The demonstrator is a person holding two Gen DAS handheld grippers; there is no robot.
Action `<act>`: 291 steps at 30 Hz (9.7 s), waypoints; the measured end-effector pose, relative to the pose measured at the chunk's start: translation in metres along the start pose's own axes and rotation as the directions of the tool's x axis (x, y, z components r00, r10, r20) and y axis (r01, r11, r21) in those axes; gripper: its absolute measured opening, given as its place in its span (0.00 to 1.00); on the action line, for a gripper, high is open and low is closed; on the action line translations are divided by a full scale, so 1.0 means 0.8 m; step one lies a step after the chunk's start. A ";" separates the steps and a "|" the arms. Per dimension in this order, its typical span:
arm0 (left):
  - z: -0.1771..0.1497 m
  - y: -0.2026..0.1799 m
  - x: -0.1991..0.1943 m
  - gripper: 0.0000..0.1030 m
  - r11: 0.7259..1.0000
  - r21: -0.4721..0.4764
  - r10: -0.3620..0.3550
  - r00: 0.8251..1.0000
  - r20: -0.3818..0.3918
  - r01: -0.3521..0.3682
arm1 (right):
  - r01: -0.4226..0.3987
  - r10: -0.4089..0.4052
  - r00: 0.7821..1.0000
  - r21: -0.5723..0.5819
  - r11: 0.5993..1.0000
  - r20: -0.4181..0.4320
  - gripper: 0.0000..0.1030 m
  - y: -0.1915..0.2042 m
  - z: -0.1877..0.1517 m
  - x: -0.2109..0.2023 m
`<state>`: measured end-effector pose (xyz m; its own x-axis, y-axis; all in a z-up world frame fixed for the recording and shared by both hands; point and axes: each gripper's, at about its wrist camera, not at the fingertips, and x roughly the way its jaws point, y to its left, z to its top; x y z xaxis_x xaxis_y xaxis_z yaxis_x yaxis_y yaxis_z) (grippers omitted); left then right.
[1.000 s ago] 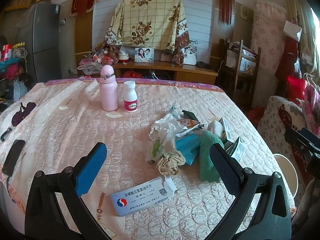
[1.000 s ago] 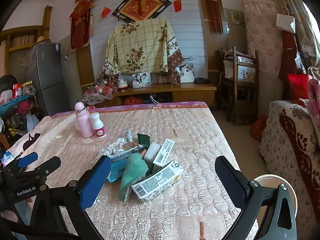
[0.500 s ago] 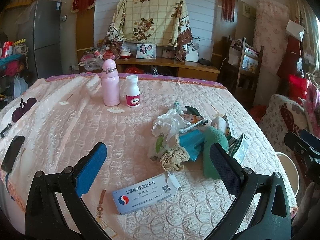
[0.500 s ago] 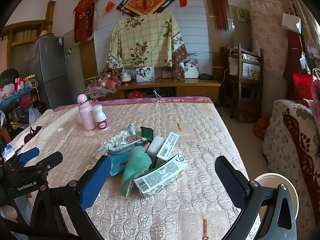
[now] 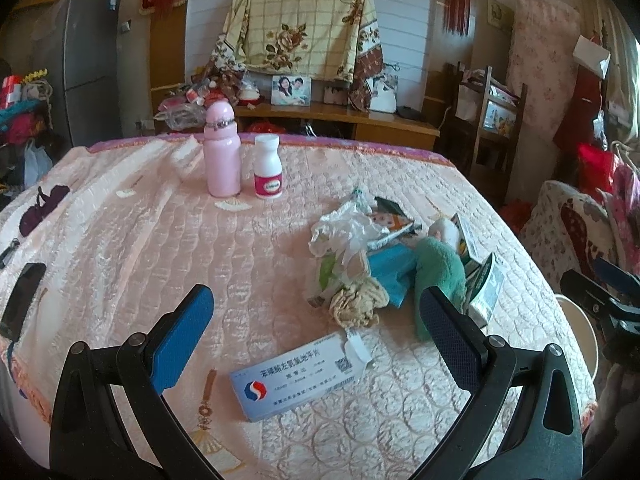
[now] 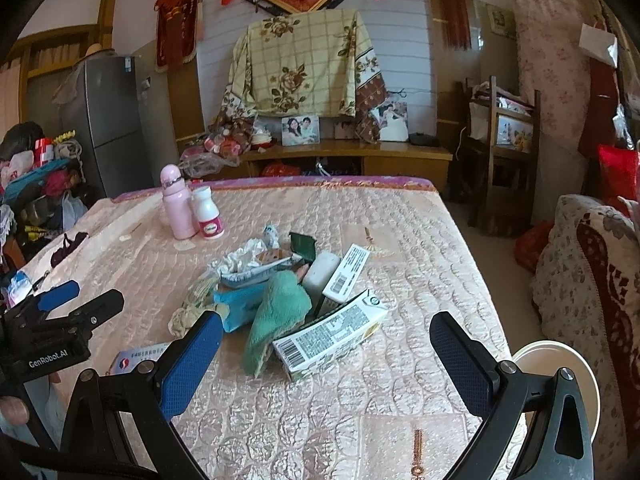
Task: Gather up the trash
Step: 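Grasp the blue-white medicine box with the left gripper while the right gripper grasps the white milk carton, then carry the box and carton to the white bucket and open both grippers, then move both open grippers back over the cluttered bed cover, then grasp the green towel with the right gripper while the left gripper grasps the beige crumpled cloth, then carry the green towel and beige cloth over the white bucket, then open both grippers to drop the towel and cloth into the bucket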
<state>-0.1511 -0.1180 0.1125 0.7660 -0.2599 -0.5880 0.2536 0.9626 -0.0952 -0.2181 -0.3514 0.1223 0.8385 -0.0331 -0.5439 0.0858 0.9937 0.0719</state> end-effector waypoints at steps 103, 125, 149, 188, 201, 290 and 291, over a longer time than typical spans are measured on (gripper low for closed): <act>-0.072 -0.484 0.132 0.54 0.710 0.121 -0.549 0.654 -0.521 0.693 | 0.314 -0.115 0.916 0.505 0.804 -0.385 0.50 -0.425 -0.162 -0.009; -0.044 -0.364 0.093 0.66 0.853 0.222 -0.387 0.858 -0.338 0.473 | 0.271 -0.163 0.940 0.369 0.889 -0.299 0.66 -0.338 -0.122 -0.021; -0.013 -0.109 0.052 0.66 0.975 0.146 -0.144 0.978 -0.151 0.166 | 0.050 -0.010 0.976 0.181 0.982 -0.216 0.67 -0.141 -0.044 0.024; -0.028 -0.006 0.102 0.66 0.993 -0.006 -0.117 0.968 -0.221 0.119 | -0.184 0.251 0.919 0.229 0.956 -0.305 0.73 0.000 -0.004 0.183; -0.027 -0.007 0.153 0.22 0.969 -0.127 -0.241 0.930 -0.278 0.213 | -0.296 0.389 0.873 0.314 0.902 -0.294 0.36 -0.013 -0.014 0.198; -0.061 -0.462 0.099 0.21 0.772 0.230 -0.479 0.781 -0.400 0.592 | 0.164 -0.050 0.971 0.498 0.852 -0.233 0.36 -0.391 -0.133 -0.059; -0.062 -0.465 0.101 0.21 0.770 0.229 -0.482 0.779 -0.402 0.595 | 0.170 -0.053 0.970 0.505 0.846 -0.238 0.36 -0.395 -0.136 -0.057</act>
<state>-0.2133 -0.4933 0.0607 0.2370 -0.6357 -0.7346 0.7866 0.5694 -0.2389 -0.3423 -0.6525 0.0336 0.6805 -0.0594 -0.7304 0.4874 0.7809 0.3906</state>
